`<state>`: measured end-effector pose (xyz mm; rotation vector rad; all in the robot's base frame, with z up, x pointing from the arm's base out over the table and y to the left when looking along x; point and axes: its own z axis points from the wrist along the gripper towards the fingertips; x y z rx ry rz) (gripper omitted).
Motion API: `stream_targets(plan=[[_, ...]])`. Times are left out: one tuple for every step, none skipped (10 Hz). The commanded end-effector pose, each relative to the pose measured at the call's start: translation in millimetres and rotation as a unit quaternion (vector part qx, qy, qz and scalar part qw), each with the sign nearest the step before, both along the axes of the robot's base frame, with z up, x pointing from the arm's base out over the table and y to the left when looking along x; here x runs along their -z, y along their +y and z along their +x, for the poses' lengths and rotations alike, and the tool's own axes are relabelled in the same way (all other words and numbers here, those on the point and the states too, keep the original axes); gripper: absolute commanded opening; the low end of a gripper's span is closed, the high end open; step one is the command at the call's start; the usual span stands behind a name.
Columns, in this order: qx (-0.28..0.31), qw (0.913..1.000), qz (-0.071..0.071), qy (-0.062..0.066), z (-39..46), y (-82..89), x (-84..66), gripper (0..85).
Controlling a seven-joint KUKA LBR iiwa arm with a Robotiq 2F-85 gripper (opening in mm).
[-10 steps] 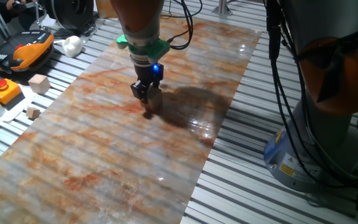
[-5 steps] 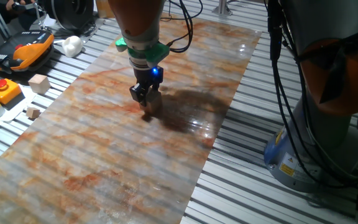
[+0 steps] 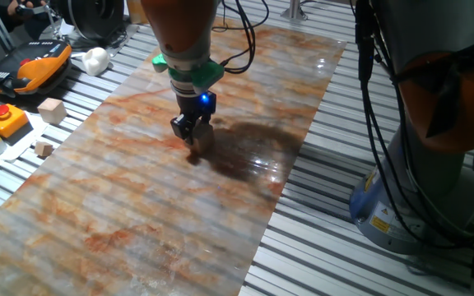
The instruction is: Hold a small block with the gripper and sweep it from left to right on the table
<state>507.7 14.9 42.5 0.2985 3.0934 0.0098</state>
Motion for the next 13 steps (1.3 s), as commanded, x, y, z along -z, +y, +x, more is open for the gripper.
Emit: stream_targets(plan=[[0.000,1.0000,0.000,0.000,0.1,0.5,0.0,0.0],[0.000,1.0000,0.001,0.000,-0.1,0.8,-0.1,0.0],[0.002,1.0000,0.001,0.000,-0.6,1.9,0.0,0.0],[0.003,1.0000,0.001,0.000,-1.7,4.1,0.3,0.0],[0.005,1.0000,0.001,0.000,-3.0,6.7,0.6,0.0],[0.007,1.0000,0.001,0.000,-4.4,9.3,0.6,0.0],[0.009,1.0000,0.001,0.000,-5.8,12.0,0.4,0.0],[0.011,0.9999,0.002,0.002,-6.3,13.9,-0.7,0.0],[0.012,0.9999,0.002,0.002,-6.6,15.3,-1.3,0.0],[0.012,0.9999,0.002,0.002,-6.4,16.2,-1.5,0.0],[0.012,0.9999,0.002,0.003,-6.3,16.8,-1.6,0.0],[0.013,0.9999,0.002,0.004,-5.9,18.1,-1.8,0.0],[0.015,0.9999,0.004,0.005,-5.5,19.7,-2.0,0.0]])
